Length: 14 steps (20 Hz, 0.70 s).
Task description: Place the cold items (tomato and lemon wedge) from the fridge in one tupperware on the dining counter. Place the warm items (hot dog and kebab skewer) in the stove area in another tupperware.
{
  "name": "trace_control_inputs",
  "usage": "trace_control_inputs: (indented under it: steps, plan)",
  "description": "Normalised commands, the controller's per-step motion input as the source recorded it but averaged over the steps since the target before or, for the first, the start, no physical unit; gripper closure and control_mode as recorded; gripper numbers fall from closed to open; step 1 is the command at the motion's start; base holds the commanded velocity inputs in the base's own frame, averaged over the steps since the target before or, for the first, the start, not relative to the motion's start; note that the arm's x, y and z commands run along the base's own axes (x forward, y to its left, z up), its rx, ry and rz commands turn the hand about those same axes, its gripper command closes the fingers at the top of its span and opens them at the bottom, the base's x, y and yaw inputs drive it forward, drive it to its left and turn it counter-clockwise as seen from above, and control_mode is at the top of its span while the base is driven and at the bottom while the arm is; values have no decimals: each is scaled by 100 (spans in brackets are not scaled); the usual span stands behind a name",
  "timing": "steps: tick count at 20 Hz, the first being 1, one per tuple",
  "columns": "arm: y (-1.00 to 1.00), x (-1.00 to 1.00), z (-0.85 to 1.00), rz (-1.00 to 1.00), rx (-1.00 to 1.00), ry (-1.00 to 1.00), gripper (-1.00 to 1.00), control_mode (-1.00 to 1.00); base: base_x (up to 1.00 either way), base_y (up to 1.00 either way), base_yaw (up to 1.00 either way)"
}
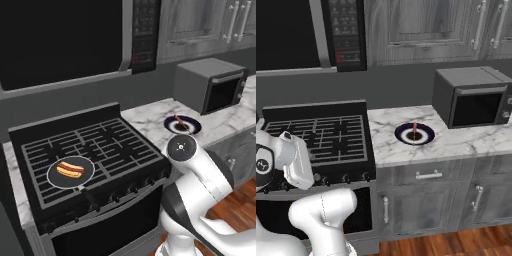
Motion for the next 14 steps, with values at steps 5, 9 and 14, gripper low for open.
trace_control_inputs:
  steps: [5,9,14]
  plan:
    - [0,0,0,0,0,0,-100,100,8,61,-25]
    - [0,0,0,0,0,0,-100,100,31,56,-19]
    - [0,0,0,0,0,0,-100,100,53,49,-14]
